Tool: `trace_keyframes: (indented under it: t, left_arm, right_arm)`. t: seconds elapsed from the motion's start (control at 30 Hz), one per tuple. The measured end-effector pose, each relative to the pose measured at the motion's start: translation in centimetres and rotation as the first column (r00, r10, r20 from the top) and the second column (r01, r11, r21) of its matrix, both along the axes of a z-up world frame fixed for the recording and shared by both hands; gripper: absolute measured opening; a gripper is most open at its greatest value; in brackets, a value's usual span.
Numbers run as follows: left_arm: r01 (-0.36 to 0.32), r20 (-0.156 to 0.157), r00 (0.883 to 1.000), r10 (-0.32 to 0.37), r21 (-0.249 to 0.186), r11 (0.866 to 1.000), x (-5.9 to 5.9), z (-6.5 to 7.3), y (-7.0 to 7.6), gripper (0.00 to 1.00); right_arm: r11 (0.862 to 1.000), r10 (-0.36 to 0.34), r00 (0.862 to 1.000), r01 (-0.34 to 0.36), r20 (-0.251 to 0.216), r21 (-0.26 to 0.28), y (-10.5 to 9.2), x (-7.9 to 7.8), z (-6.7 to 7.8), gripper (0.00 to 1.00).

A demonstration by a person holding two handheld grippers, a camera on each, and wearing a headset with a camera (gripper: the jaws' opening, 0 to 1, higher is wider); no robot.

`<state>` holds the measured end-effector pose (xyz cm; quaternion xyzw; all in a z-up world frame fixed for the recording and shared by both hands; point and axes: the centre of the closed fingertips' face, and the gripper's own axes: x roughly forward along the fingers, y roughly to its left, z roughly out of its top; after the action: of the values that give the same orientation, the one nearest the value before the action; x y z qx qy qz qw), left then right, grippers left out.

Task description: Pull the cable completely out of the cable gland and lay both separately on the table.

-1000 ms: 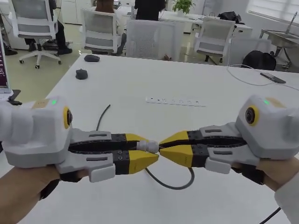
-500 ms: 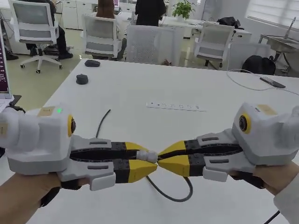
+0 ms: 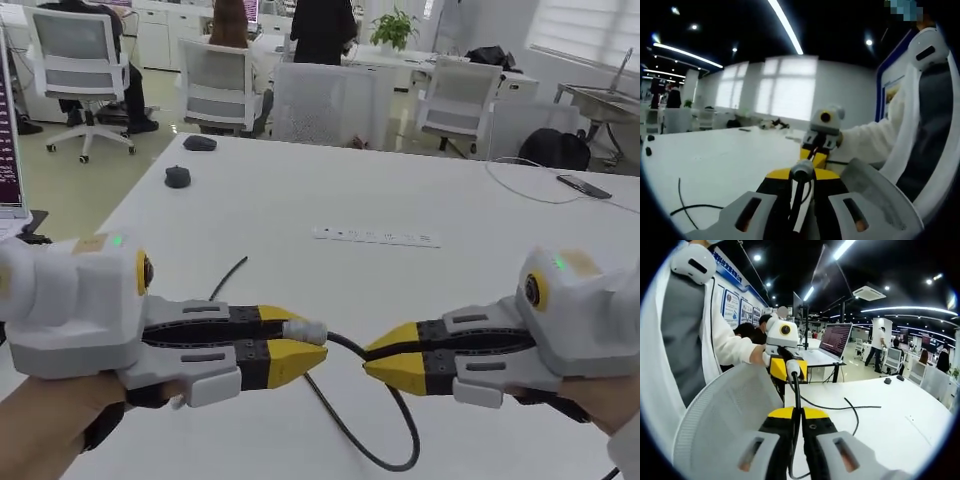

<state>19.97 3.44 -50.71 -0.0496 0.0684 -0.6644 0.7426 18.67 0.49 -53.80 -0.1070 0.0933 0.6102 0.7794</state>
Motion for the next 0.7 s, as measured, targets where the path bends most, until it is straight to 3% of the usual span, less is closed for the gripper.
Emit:
trace_keyframes:
  t: [0.1, 0.4, 0.7]
  left_arm:
    - [-0.004, -0.003, 1.0, 0.004, 0.008, 1.0, 0.1, -0.2, 0.1, 0.16]
    - [-0.022, -0.013, 1.0, 0.022, -0.007, 1.0, 0.4, 0.1, 0.3, 0.16]
    - [-0.025, -0.014, 1.0, 0.025, 0.004, 1.0, 0.4, 0.0, 0.2, 0.16]
  right_arm:
    - [0.999, -0.014, 1.0, 0.014, -0.002, -0.029, -0.2, 0.0, -0.8, 0.03]
    - [0.996, -0.071, 0.997, 0.071, -0.015, -0.049, -1.7, 0.6, -2.0, 0.03]
    - [0.99, -0.116, 0.993, 0.116, 0.005, -0.081, -2.8, 1.0, -2.9, 0.03]
